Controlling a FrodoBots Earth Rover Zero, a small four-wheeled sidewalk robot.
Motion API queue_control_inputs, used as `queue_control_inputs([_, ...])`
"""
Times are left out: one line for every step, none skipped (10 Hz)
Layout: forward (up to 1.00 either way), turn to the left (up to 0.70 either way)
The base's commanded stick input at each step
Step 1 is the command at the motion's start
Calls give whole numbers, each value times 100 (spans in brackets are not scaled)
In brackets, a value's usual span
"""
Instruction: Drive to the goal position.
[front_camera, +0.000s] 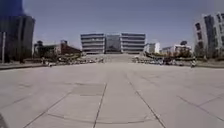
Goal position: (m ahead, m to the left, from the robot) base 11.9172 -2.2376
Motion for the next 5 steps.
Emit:
queue_control_inputs([100, -3])
queue_control_inputs([100, 0])
queue_control_inputs([100, 0])
queue_control_inputs([100, 0])
queue_control_inputs([100, 0])
